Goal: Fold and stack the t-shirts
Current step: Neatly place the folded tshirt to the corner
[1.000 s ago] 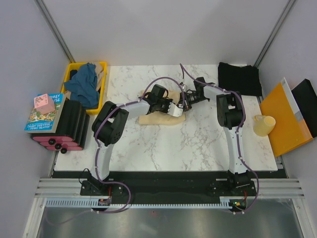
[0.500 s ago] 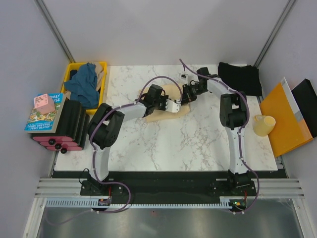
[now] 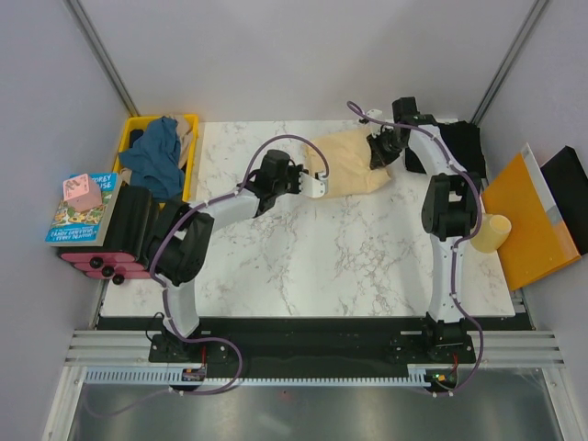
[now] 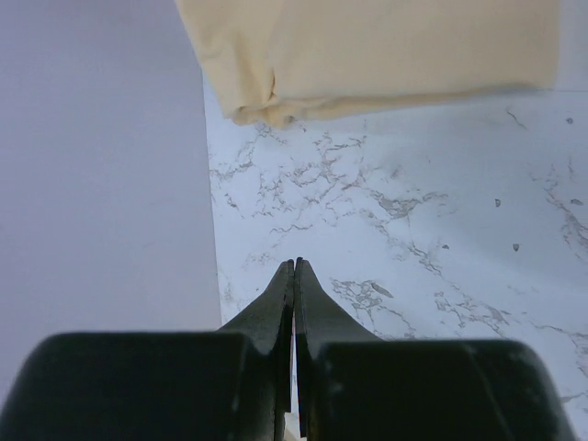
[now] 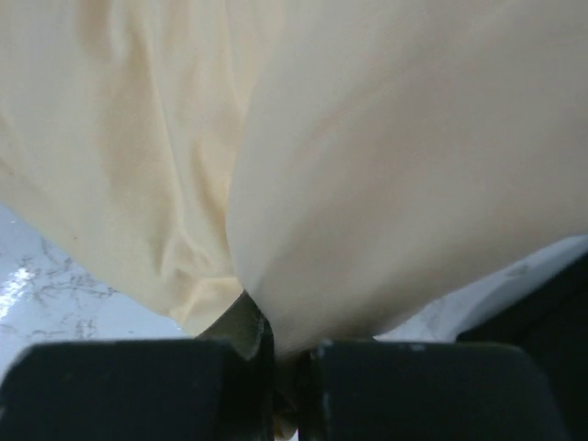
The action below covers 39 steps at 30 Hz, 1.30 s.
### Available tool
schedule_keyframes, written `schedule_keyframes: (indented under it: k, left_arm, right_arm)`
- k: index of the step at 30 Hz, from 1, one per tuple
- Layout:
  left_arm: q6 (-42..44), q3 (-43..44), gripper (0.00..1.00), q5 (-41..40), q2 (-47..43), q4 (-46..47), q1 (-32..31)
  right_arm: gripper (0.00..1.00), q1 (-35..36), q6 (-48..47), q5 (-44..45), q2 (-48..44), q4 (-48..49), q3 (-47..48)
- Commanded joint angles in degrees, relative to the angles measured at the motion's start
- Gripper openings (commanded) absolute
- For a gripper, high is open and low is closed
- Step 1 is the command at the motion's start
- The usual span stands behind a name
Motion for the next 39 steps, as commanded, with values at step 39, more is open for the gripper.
schedule_keyframes:
  k: [39]
  left_arm:
    - [0.60,-5.50,0.02,2.99,-3.25,5.24,1.67]
  right_arm:
    - [0.00,-12.48,1.36,26.08,-7.02,12.89,4.54]
